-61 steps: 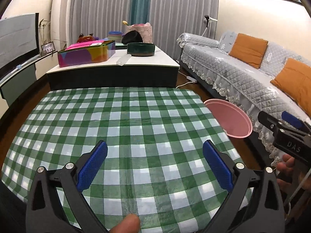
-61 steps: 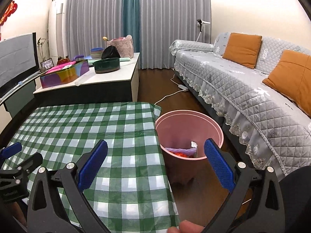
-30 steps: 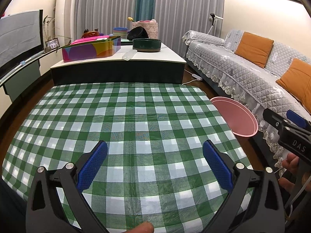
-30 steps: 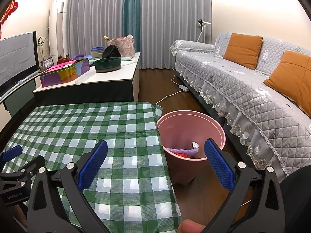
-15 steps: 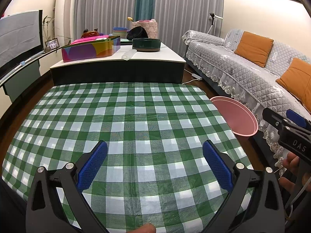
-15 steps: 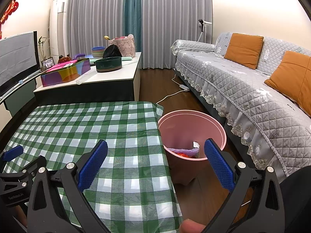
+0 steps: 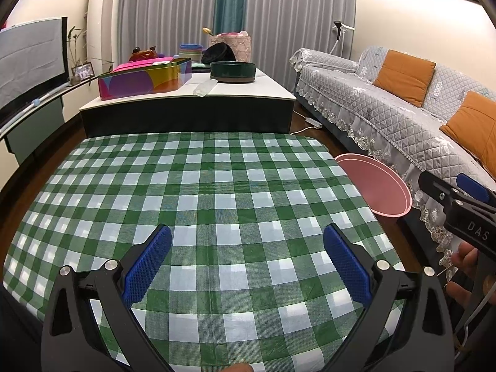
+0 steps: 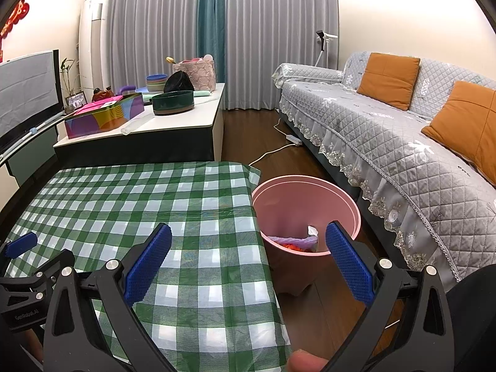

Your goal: Collect trash

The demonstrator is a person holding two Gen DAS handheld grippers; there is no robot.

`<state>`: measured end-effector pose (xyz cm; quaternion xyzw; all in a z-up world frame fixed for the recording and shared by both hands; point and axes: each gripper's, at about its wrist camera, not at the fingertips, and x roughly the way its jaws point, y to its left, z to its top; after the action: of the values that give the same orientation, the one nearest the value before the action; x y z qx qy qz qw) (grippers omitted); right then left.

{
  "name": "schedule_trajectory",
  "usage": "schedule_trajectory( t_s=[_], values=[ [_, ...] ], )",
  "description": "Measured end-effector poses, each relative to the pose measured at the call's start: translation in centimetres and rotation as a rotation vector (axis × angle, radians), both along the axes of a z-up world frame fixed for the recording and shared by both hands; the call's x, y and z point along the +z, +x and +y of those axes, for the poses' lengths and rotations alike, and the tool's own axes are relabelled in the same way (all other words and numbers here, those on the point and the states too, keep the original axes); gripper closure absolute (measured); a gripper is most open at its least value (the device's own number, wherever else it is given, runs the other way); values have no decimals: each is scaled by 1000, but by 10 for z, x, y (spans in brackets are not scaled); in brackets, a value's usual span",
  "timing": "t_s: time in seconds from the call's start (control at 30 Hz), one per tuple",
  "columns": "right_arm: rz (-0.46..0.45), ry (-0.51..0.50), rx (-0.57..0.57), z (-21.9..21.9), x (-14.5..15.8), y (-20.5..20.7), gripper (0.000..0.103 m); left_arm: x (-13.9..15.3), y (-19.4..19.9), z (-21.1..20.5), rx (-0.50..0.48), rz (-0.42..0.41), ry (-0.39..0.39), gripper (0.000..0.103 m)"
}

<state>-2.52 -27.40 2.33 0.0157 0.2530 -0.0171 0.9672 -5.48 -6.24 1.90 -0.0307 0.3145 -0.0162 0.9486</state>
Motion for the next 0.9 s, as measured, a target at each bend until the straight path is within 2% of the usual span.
schedule_trajectory(
  t_s=[0.67,0.9],
  values=[
    [2,-3,3,3,0,0,5,2,-2,-1,-6,-29,7,8],
    [1,0,1,8,1,0,5,-1,2,-1,2,-11,10,8]
  ],
)
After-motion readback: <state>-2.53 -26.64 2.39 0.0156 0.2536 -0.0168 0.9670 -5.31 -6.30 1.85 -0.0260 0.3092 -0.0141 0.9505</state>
